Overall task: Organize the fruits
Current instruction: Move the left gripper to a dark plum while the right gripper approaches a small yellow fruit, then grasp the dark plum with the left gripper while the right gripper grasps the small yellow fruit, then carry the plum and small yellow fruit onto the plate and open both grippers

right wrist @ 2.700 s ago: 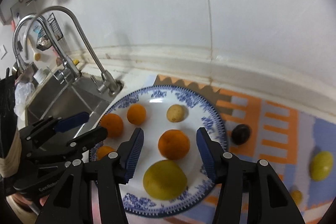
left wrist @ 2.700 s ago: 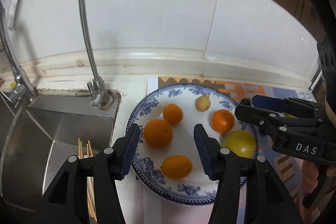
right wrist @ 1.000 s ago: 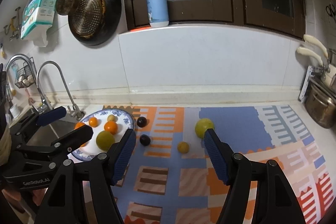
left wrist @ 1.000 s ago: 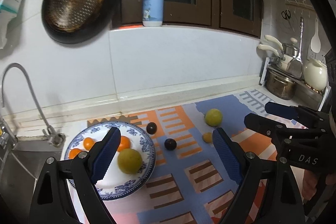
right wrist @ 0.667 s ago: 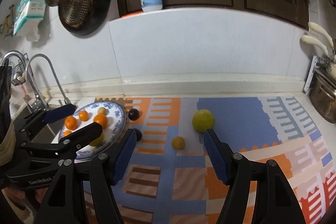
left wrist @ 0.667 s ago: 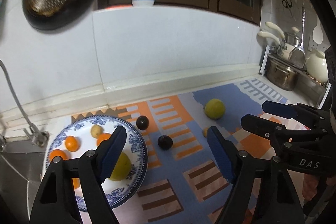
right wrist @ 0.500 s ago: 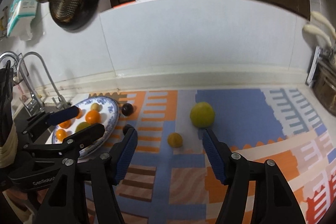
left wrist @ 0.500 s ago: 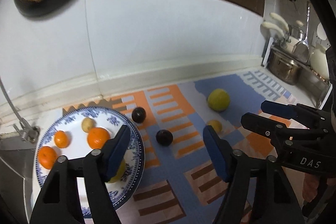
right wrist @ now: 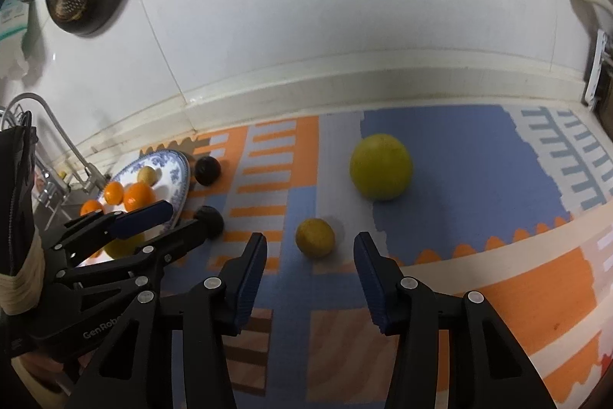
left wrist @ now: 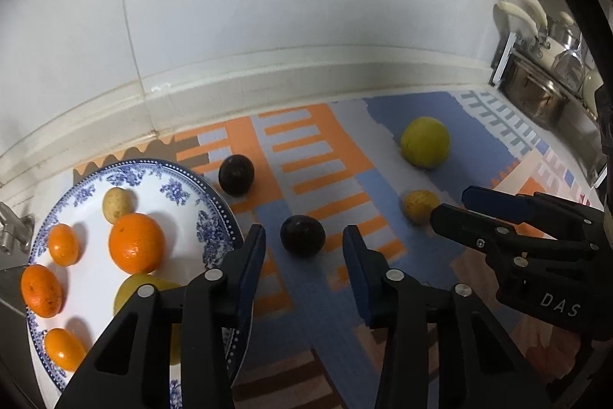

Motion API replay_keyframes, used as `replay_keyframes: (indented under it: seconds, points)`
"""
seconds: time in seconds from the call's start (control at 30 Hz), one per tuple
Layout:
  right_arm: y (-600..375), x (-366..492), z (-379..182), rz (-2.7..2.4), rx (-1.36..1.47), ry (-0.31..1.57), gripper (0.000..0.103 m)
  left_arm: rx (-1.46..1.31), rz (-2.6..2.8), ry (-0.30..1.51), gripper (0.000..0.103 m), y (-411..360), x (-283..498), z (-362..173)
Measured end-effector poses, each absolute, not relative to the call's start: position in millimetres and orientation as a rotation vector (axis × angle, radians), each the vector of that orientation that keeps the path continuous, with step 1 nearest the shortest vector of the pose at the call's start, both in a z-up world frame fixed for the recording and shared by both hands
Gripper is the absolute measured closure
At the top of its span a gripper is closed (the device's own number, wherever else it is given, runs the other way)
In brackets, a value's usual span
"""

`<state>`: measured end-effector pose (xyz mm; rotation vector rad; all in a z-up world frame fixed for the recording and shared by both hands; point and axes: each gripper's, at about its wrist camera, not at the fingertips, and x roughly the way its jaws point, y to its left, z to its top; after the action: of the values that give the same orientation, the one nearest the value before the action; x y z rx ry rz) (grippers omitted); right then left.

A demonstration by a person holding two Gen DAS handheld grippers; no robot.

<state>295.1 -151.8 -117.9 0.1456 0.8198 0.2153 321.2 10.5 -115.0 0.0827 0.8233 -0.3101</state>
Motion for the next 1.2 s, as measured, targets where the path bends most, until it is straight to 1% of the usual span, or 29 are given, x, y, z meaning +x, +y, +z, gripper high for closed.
replay_keyframes:
  seconds: [0.1,0.2,0.27,0.37,0.43,0.53,0.6,0.93,1.2]
  points:
    - [-150.7,302.1,-125.4,0.214,0.15,0.841,0.06,0.119,-0.313,0.826,0.065,5.8,324.4,-117.9]
    - [-149.6,307.2,-130.7,0.207,0.15,0.855,0.061,0.149,-0.313,0.833,0.066,1.2,327.6,-120.4]
    - [-148.1,310.6,-133.2,0.21,0.15,0.864,0.065,0.168,-0.313,0.846,0.07,-1.9,330.3,-123.6]
    - [-146.8,313.5,-136.2,0.214,0.15,0.871,0.065,0.196,-0.303,0.847,0.071,-5.5,331.6,-126.8]
    - [-146.6,314.8,-137.4,0.215,0.151,0.874,0.068,0.206,-0.296,0.85,0.075,-6.3,333.0,-128.6]
    - [-145.1,317.4,-139.4,0.218,0.147,0.879,0.07,0.198,-0.302,0.855,0.076,-4.6,334.8,-129.4]
    - [-144.6,318.1,-140.9,0.221,0.147,0.884,0.075,0.187,-0.306,0.856,0.076,-3.9,335.7,-129.3]
    - [-143.7,306.3,-127.0,0.237,0.142,0.846,0.075,0.125,-0.336,0.807,0.076,5.1,318.8,-105.6]
    - [-137.7,288.0,-96.0,0.263,0.127,0.78,0.075,0.076,-0.33,0.736,0.076,17.8,294.8,-73.4]
